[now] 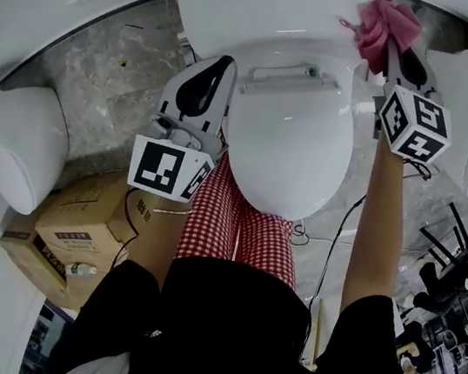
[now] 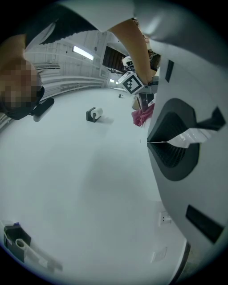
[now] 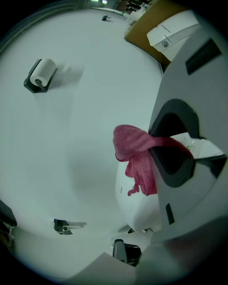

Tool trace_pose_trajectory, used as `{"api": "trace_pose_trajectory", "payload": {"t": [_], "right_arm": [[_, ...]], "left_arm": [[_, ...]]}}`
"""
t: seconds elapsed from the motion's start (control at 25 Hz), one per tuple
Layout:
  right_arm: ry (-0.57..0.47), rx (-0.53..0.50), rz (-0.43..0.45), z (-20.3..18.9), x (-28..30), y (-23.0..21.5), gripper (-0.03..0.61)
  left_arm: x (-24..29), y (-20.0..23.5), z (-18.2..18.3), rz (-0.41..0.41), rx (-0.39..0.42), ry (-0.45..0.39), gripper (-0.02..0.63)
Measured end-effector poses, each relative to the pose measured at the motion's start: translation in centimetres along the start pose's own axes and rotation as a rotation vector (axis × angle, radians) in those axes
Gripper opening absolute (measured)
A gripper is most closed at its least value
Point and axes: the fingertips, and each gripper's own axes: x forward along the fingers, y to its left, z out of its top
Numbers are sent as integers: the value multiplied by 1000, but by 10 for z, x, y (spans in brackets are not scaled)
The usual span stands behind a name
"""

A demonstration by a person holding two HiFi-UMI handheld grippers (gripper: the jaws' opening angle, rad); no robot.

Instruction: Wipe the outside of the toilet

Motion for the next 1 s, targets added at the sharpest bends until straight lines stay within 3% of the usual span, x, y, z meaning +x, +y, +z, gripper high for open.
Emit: {"api": "trace_pose_trajectory", "payload": {"t": [1.0], "right_arm": [[73,-44,-62,-34,3,-34,60]], "left_arm": [[2,-12,-8,1,-9,10,11]]}}
